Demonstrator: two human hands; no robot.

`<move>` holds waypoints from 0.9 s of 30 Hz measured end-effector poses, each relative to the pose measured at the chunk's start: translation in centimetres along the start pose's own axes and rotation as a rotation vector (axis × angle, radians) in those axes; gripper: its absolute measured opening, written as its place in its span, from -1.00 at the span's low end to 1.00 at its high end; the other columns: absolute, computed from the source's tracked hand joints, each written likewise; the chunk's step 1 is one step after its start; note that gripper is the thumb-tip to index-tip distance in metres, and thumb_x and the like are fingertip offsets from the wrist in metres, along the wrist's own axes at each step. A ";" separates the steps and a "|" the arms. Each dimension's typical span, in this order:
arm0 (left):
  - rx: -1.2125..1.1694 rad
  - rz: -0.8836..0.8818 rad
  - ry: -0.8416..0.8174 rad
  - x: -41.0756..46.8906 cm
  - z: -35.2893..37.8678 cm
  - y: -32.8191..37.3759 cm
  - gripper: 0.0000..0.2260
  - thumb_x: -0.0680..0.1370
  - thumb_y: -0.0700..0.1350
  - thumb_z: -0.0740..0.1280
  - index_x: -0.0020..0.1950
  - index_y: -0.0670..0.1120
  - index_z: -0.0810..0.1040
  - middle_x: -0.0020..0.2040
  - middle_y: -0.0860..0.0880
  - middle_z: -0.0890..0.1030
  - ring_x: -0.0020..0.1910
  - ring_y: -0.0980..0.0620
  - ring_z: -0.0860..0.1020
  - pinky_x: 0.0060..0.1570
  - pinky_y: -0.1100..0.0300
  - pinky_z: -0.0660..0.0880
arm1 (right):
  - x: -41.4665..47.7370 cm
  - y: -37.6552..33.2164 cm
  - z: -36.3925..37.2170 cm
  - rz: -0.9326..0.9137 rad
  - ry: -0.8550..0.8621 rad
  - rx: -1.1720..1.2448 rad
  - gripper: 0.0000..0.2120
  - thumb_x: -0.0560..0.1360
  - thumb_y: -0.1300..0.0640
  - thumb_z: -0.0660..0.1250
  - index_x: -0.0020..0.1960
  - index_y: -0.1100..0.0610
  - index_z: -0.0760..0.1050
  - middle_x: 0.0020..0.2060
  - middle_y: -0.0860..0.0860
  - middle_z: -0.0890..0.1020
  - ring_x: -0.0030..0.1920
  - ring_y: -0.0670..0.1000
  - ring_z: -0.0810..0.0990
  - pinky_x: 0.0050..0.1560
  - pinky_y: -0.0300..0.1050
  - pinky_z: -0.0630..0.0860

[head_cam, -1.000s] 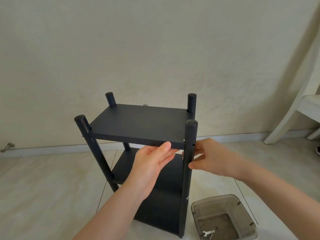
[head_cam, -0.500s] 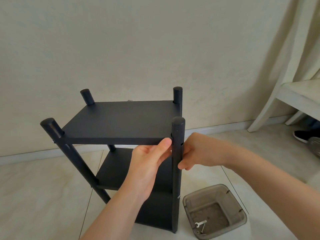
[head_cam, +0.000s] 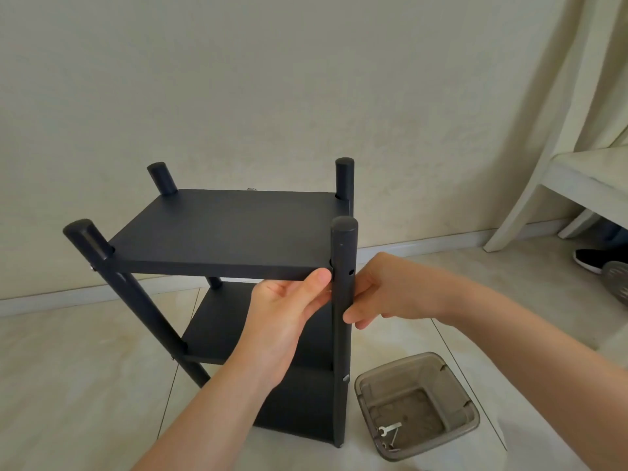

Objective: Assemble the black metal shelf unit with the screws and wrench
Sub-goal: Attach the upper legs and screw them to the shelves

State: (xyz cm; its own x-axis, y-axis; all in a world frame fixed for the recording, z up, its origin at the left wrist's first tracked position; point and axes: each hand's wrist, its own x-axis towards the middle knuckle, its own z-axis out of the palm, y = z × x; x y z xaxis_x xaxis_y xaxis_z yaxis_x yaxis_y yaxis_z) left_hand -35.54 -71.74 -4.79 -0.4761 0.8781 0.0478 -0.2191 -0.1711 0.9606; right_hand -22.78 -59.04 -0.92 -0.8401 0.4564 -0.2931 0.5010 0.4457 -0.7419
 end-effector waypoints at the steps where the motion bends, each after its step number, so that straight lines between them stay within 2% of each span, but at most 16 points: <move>1: 0.011 -0.011 0.008 0.0 0.1 0.0 -0.78 0.32 0.12 0.49 -0.10 0.09 0.75 0.04 -0.04 0.74 0.09 -0.04 0.70 0.01 0.23 0.62 | 0.0 0.1 0.0 -0.002 0.002 0.008 -0.85 0.48 0.16 0.44 0.02 0.18 0.69 -0.17 0.06 0.73 -0.14 -0.06 0.71 -0.33 -0.48 0.42; 6: 0.088 -0.048 0.072 0.3 0.1 -0.2 -0.75 0.21 0.16 0.50 -0.17 0.14 0.75 -0.06 0.03 0.75 0.02 0.06 0.71 -0.12 0.32 0.60 | -0.1 0.4 0.1 -0.017 -0.008 0.030 -0.84 0.49 0.12 0.43 0.03 0.14 0.68 -0.20 0.00 0.73 -0.12 -0.08 0.71 -0.07 -0.25 0.54; 9: 0.074 -0.031 0.083 0.4 0.2 -0.2 -0.76 0.21 0.15 0.50 -0.17 0.14 0.75 -0.06 0.03 0.75 0.03 0.05 0.71 -0.13 0.31 0.60 | -0.1 0.6 0.3 -0.016 -0.024 0.047 -0.87 0.50 0.10 0.43 0.03 0.09 0.67 -0.23 -0.10 0.72 -0.12 -0.11 0.71 -0.03 -0.23 0.55; 14: 0.059 -0.012 0.096 0.6 0.5 -0.1 -0.80 0.20 0.13 0.49 -0.20 0.20 0.73 -0.10 0.09 0.74 0.00 0.10 0.71 -0.16 0.32 0.60 | 0.2 1.4 -0.2 0.017 -0.046 -0.041 -0.75 0.49 0.09 0.44 0.16 0.05 0.63 -0.06 -0.06 0.72 -0.07 -0.11 0.70 0.05 -0.16 0.63; 17: 0.052 -0.033 0.122 0.6 0.6 -0.1 -0.81 0.18 0.11 0.49 -0.22 0.22 0.73 -0.12 0.12 0.73 -0.03 0.15 0.70 -0.20 0.35 0.58 | 1.0 3.3 -0.1 0.110 -0.051 -0.180 -0.68 0.50 0.09 0.43 0.24 0.00 0.57 0.01 -0.05 0.70 -0.05 -0.09 0.69 0.00 -0.19 0.64; 21: 0.034 -0.023 0.118 0.6 0.4 -0.1 -0.79 0.19 0.09 0.50 -0.20 0.20 0.73 -0.10 0.10 0.73 -0.01 0.14 0.70 -0.17 0.34 0.59 | 3.7 7.7 1.7 0.326 -0.178 -0.274 -0.60 0.52 0.05 0.43 0.33 0.09 0.51 0.08 0.01 0.66 0.00 0.02 0.69 -0.03 -0.14 0.62; 23: 0.028 -0.018 0.097 0.5 0.6 0.0 -0.84 0.22 0.07 0.49 -0.21 0.19 0.74 -0.11 0.11 0.73 -0.01 0.14 0.70 -0.17 0.35 0.58 | 5.4 10.0 3.1 0.427 -0.231 -0.279 -0.63 0.53 0.01 0.41 0.27 0.15 0.53 0.04 0.02 0.67 -0.02 0.04 0.68 0.02 -0.06 0.63; 24: 0.023 -0.020 0.097 0.5 0.6 0.1 -0.85 0.22 0.06 0.49 -0.23 0.19 0.74 -0.12 0.12 0.73 -0.03 0.16 0.70 -0.20 0.37 0.57 | 6.3 11.2 3.9 0.462 -0.228 -0.281 -0.68 0.54 0.00 0.41 0.19 0.17 0.56 -0.04 0.00 0.68 -0.07 0.03 0.68 -0.01 -0.05 0.64; 26: 0.009 -0.019 0.091 0.4 0.6 0.2 -0.87 0.23 0.05 0.49 -0.25 0.20 0.74 -0.14 0.13 0.73 -0.05 0.18 0.70 -0.23 0.38 0.56 | 7.6 13.5 6.0 0.501 -0.182 -0.309 -0.77 0.54 -0.01 0.40 -0.08 0.16 0.54 -0.24 -0.03 0.63 -0.23 -0.01 0.64 -0.22 -0.13 0.60; 27: 0.003 -0.016 0.083 0.4 0.6 0.2 -0.87 0.23 0.04 0.49 -0.25 0.21 0.74 -0.14 0.14 0.74 -0.05 0.18 0.70 -0.24 0.38 0.56 | 8.1 14.7 7.2 0.514 -0.153 -0.338 -0.75 0.54 0.00 0.40 -0.19 0.15 0.50 -0.31 -0.02 0.59 -0.31 -0.02 0.60 -0.33 -0.18 0.53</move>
State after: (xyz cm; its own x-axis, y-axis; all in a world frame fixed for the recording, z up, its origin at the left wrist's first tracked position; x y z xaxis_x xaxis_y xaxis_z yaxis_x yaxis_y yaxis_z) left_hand -35.29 -71.14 -4.42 -0.5414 0.8407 0.0094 -0.2248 -0.1555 0.9619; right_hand -23.73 -54.31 -18.58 -0.4825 0.5725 -0.6629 0.8653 0.4292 -0.2591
